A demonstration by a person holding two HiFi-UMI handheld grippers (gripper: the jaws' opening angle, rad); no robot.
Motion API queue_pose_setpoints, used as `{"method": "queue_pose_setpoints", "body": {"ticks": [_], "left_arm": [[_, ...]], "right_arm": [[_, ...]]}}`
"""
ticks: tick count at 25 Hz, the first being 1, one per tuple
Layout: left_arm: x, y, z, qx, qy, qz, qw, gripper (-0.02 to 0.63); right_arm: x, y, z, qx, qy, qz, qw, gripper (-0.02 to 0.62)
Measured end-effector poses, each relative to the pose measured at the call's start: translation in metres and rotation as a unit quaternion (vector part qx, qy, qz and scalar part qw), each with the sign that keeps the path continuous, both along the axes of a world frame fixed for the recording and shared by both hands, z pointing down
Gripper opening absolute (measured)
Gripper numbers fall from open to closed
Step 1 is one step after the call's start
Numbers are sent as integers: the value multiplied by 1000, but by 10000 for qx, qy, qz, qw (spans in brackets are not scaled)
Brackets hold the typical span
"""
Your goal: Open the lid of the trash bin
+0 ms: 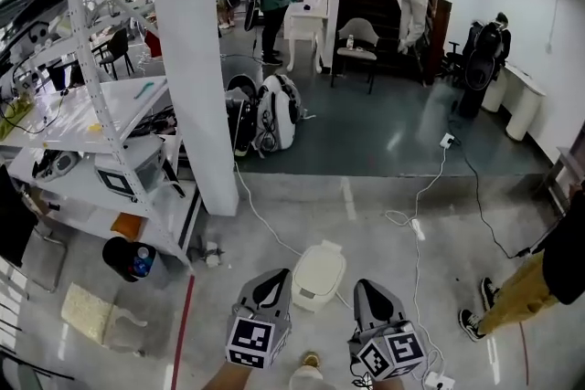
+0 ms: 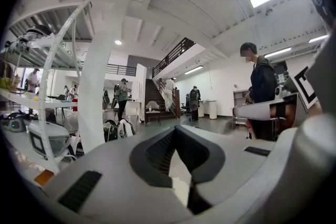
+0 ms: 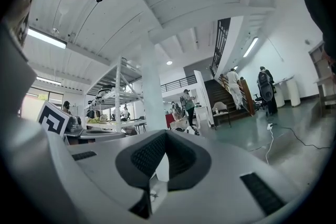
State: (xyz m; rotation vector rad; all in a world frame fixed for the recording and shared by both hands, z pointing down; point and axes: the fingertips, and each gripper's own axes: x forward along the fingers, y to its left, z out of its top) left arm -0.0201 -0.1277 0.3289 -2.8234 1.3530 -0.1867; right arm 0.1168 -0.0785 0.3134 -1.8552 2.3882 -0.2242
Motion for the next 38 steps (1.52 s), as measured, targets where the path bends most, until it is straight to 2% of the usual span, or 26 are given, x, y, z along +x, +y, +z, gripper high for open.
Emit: {"method": "queue_pose_setpoints", "body": {"ticks": [4, 11, 18, 28, 32, 38], "left_arm": [[20, -39, -8, 21, 42, -115, 9999, -5], [52, -97, -17, 109, 117, -357, 9992, -3], [47, -140, -29, 250, 55, -563, 9981, -3], [57, -202, -40, 382, 26, -348, 9987, -5], [59, -226, -37, 390, 137, -226, 9989, -5], [64, -250, -27, 341, 120, -144, 9992, -5]], "right_arm": [[21, -41, -3, 47, -60, -105, 9999, 34], [56, -104, -10, 5, 129, -362, 9993, 34], [58, -159, -20, 183, -19, -493, 9986, 34], [52, -222, -33, 454, -92, -458, 9979, 34], [50, -242, -30, 576, -139, -496, 9970, 34], [50, -265, -20, 521, -118, -531, 9972, 34]]}}
